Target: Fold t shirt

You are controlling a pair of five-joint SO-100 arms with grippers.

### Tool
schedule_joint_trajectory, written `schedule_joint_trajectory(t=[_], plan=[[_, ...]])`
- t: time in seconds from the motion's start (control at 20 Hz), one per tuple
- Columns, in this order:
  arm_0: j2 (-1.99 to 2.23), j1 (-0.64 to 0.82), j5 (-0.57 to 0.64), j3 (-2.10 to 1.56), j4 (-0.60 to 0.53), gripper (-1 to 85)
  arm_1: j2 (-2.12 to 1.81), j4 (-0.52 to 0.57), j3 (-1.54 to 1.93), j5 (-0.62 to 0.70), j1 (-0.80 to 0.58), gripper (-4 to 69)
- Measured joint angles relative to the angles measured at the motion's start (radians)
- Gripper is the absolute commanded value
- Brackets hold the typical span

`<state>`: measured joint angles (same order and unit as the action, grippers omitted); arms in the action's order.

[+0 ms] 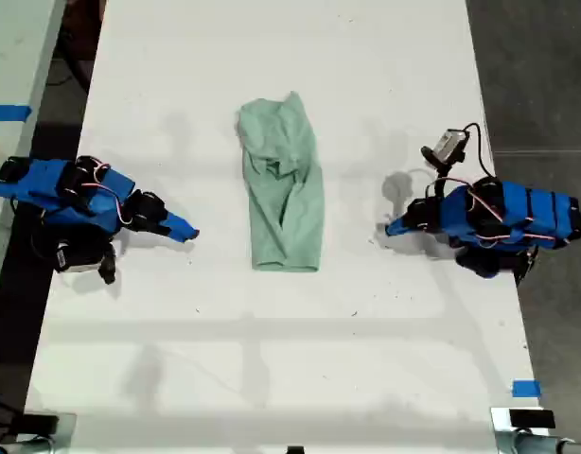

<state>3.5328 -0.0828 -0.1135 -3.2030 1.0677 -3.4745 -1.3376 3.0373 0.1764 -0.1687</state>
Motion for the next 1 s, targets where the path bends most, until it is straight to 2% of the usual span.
schedule_joint_trajectory(t=[0.1, 0.2, 0.5, 0.65, 0.75, 0.8, 0.85, 0.9, 1.0], plan=[[0.0, 0.029, 0.026, 0.0, 0.0, 1.5, 0.0, 0.0, 0.0, 0.0, 0.0, -0.4], [0.0, 0.193, 0.037, 0.0, 0.0, 1.5, 0.0, 0.0, 0.0, 0.0, 0.0, -0.4], [0.0, 0.222, 0.037, 0.0, 0.0, -0.1, 0.0, 0.0, 0.0, -0.002, 0.0, -0.4], [-0.038, 0.221, 0.031, 0.067, -0.006, -0.1, 0.031, -0.069, -0.046, -0.043, 0.014, -0.5], [-0.213, 0.212, 0.002, 0.184, -0.057, 1.5, 0.267, -0.086, -0.196, -0.058, 0.021, -0.6], [-0.38, 0.189, -0.005, 0.291, -0.072, 5.1, 0.428, -0.095, -0.325, -0.058, 0.029, 0.6], [-0.58, 0.164, -0.006, 0.434, -0.055, 12.7, 0.634, -0.12, -0.488, -0.058, 0.04, 6.6], [-0.808, 0.149, -0.006, 0.617, 0.0, 16.3, 0.87, -0.16, -0.669, -0.058, 0.052, 11.8], [-1.255, 0.14, 0.032, 1.032, 0.175, 18.9, 1.259, -0.258, -1.029, -0.041, 0.072, 17.7]])
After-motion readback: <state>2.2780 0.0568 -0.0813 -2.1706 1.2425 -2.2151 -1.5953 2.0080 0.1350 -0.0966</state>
